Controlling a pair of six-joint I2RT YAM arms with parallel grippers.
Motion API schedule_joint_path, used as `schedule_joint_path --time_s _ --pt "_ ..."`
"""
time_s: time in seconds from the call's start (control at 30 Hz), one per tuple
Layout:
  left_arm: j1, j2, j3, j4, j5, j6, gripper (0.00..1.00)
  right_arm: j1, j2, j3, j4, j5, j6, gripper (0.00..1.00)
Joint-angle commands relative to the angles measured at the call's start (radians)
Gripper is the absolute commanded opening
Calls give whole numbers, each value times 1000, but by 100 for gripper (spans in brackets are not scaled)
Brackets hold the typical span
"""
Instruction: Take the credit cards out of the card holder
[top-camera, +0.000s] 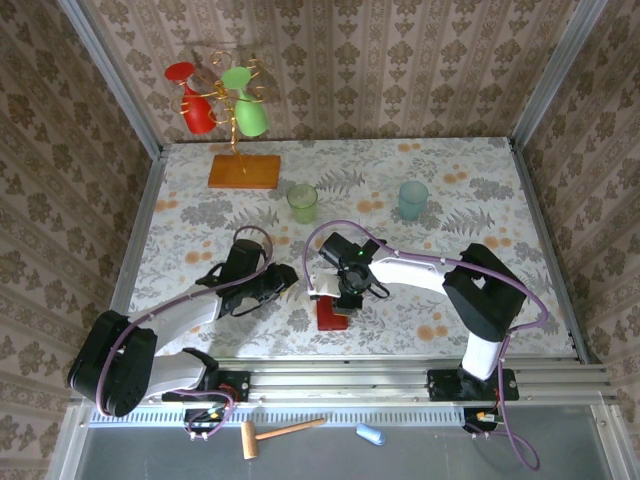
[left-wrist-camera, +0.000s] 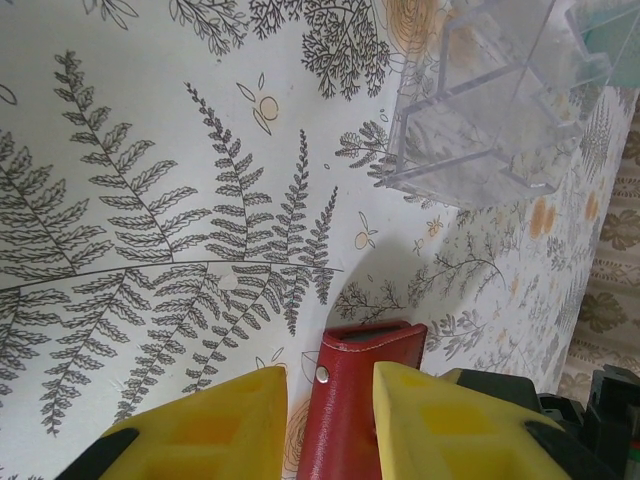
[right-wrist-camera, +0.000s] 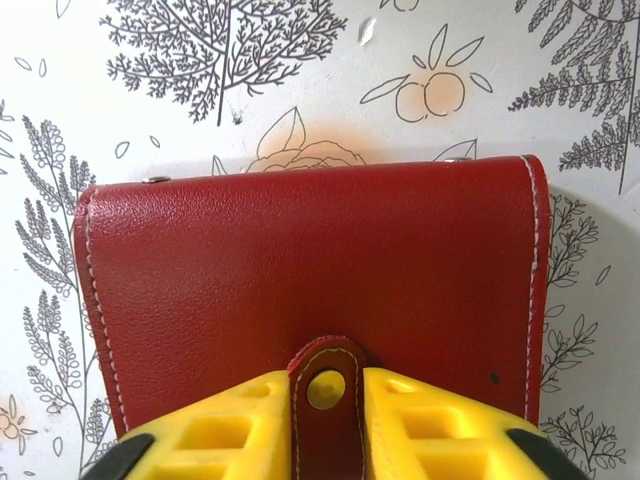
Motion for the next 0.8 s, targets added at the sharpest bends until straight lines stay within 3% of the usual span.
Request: schedule_joint_path --time_s 0.0,0.4,0.77 --pt "6 6 28 -27 18 30 29 8 -3 1 33 -36 27 18" --pt "-30 41 53 23 53 7 29 25 -56 -70 222 -52 182 0" --pt "-89 168 -9 264 97 -125 18 36 -133 -223 498 -32 324 0"
